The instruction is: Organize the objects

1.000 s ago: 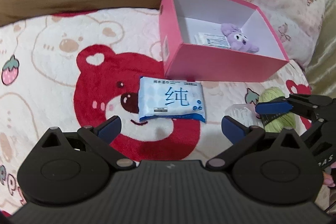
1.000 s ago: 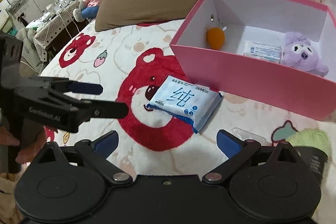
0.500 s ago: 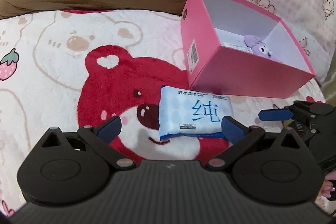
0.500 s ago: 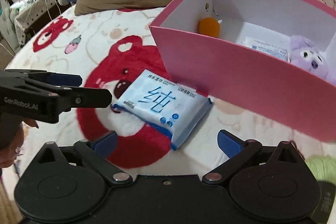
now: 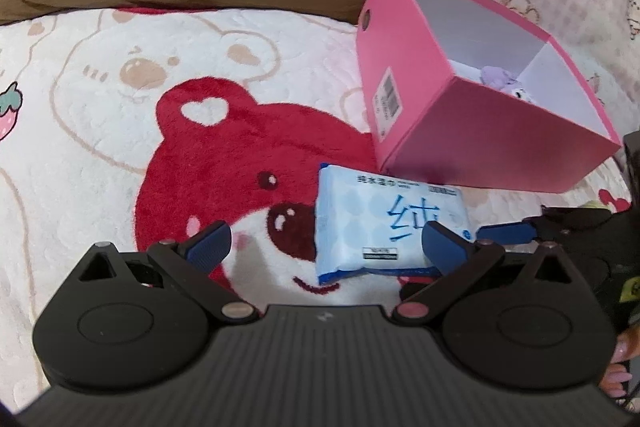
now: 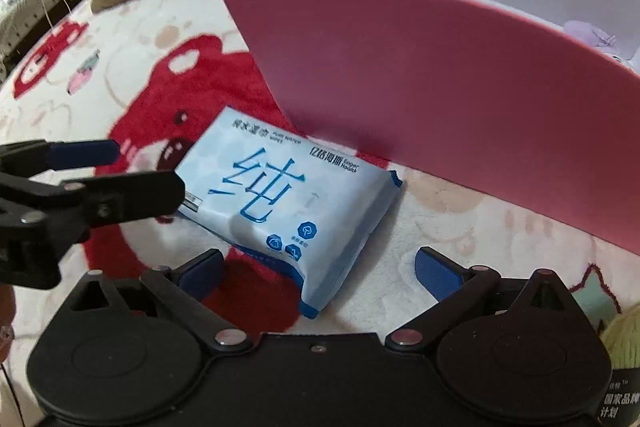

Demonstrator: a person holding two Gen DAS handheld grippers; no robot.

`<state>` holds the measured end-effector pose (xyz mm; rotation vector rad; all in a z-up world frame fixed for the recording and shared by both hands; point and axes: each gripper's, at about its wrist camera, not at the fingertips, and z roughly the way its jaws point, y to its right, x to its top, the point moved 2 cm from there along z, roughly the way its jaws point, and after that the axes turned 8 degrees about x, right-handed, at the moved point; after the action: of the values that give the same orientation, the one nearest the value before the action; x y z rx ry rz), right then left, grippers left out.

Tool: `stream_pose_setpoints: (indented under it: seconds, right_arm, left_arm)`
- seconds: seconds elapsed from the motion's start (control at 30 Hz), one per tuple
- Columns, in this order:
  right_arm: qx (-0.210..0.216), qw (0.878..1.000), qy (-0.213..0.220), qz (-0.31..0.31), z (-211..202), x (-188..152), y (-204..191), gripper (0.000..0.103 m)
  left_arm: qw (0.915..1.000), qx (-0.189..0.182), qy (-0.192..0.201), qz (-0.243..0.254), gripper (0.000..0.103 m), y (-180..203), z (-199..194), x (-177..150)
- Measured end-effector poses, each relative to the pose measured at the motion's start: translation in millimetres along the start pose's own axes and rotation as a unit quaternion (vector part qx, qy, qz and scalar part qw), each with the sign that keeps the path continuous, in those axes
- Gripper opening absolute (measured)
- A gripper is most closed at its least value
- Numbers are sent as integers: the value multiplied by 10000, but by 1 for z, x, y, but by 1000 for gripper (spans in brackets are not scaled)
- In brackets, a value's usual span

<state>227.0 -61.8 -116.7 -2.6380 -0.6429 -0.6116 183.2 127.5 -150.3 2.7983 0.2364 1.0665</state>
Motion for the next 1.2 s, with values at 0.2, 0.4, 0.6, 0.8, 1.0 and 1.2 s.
stream_pose_setpoints:
  seconds: [0.2, 0.4, 0.6, 0.8, 1.0, 1.2]
  right_arm:
    - [-65, 9997, -225, -63, 5, 0, -2, 103]
    - [174, 9972, -726, -54, 8, 9, 5, 103]
    - [372, 9968, -710, -20, 1, 8, 10, 103]
    - [1273, 9907, -69, 471, -20, 8, 11, 103]
    - [1172, 9909, 44, 655, -16, 11, 19, 88]
    - [922, 9935, 82, 656, -8, 7, 21, 61]
  left_arm:
    - [9996, 265, -122, -5, 103, -4, 10, 1]
    - [9985, 250, -403, -267, 102, -12, 17, 3]
    - [9990, 51, -265, -366, 99, -12, 12, 5]
    - [9978, -376, -356, -418, 69, -4, 14, 6]
    - [9955, -616, -393, -608, 44, -3, 18, 3]
    - [9909, -848, -546, -896, 34, -1, 23, -1]
